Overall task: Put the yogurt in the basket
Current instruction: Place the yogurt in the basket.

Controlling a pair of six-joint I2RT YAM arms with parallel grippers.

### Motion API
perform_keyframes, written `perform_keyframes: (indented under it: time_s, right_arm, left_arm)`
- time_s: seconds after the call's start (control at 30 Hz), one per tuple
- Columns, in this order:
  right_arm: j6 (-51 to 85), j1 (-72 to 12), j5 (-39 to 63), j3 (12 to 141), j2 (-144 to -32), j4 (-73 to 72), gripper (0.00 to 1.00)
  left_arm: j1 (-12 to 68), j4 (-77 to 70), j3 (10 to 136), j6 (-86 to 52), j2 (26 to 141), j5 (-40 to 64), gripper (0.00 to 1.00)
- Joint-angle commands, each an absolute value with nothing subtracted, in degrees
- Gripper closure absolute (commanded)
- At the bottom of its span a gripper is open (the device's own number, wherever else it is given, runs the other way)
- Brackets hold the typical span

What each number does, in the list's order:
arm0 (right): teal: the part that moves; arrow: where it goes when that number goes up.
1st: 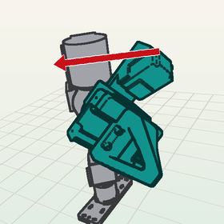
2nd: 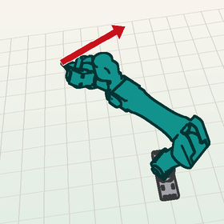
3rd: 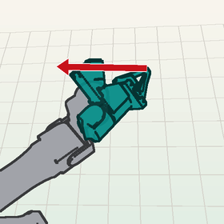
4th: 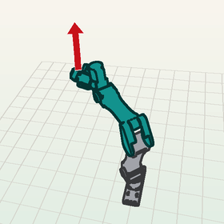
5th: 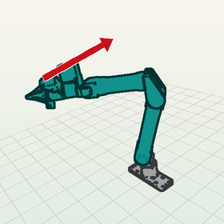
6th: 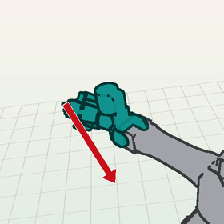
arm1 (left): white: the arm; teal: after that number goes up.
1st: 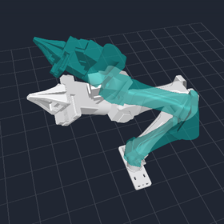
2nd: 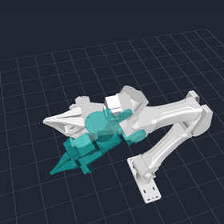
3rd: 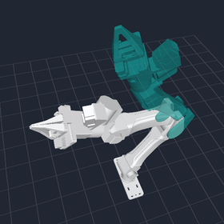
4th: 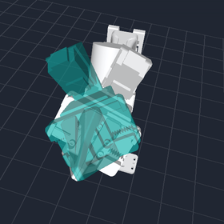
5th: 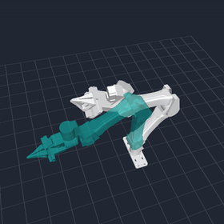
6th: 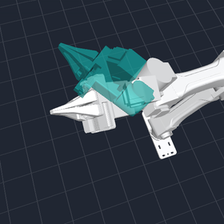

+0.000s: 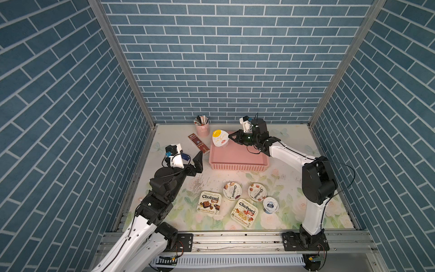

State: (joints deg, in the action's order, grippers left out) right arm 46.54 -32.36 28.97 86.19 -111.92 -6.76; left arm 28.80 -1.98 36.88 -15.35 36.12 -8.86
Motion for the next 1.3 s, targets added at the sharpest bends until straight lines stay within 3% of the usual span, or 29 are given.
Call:
perform_keyframes:
  time_s: [0.0,0.5,1.27]
  right_arm:
    - [51.80,-31.52,28.22,88.29,-114.78,-13.02,1.00]
    - [64.12,-28.74,29.85,84.21,-121.82,-29.12,1.00]
    - [67.07,-29.84,31.55,86.94,-130.01,-31.43,1.00]
  left_arm:
    - [29.10,-3.70,36.21,-14.30,35.69,-7.80,0.00]
    - [29.19,-4.92,36.25,-13.91,39.24,-6.72,0.00]
    - [29.26,-4.24,36.40,-13.45,41.00,-7.14,0.00]
